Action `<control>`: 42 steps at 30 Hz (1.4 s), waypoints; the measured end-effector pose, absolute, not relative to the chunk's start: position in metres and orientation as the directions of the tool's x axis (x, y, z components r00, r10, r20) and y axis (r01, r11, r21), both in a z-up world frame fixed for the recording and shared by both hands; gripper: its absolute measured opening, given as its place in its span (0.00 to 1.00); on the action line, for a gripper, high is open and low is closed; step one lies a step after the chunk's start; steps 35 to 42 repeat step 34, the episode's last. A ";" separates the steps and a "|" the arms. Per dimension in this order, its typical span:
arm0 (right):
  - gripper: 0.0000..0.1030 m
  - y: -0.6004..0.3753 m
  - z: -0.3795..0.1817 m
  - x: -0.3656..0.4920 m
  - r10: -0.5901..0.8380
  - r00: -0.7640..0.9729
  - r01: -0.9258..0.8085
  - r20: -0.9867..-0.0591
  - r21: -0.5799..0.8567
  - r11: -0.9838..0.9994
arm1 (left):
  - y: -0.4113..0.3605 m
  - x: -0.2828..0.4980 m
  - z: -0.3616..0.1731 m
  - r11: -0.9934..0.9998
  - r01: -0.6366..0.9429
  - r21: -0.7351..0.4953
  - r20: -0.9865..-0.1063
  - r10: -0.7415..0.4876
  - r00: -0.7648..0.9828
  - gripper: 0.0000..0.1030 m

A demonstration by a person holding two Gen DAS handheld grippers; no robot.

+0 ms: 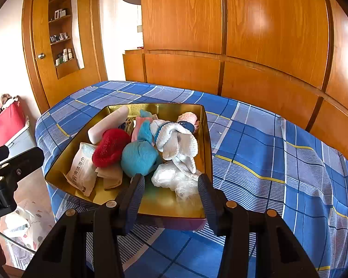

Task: Organize soft objects

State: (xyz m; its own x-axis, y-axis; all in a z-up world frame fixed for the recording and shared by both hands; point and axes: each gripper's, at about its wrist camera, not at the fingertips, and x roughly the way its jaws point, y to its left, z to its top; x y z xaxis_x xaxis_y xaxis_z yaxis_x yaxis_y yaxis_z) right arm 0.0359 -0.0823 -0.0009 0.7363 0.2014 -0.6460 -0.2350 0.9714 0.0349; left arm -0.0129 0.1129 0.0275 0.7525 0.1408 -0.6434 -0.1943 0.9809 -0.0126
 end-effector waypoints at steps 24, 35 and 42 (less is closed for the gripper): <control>0.47 -0.085 -0.005 0.036 0.192 0.735 -0.225 -0.650 0.032 0.974 | 0.114 -0.011 0.026 0.981 -0.191 -0.018 -0.658 0.132 0.742 1.00; 0.47 -0.088 -0.007 0.037 0.189 0.732 -0.218 -0.654 0.038 0.975 | 0.114 -0.009 0.022 0.982 -0.190 -0.018 -0.655 0.131 0.744 0.93; 0.47 -0.088 -0.007 0.037 0.189 0.732 -0.218 -0.654 0.038 0.975 | 0.114 -0.009 0.022 0.982 -0.190 -0.018 -0.655 0.131 0.744 0.93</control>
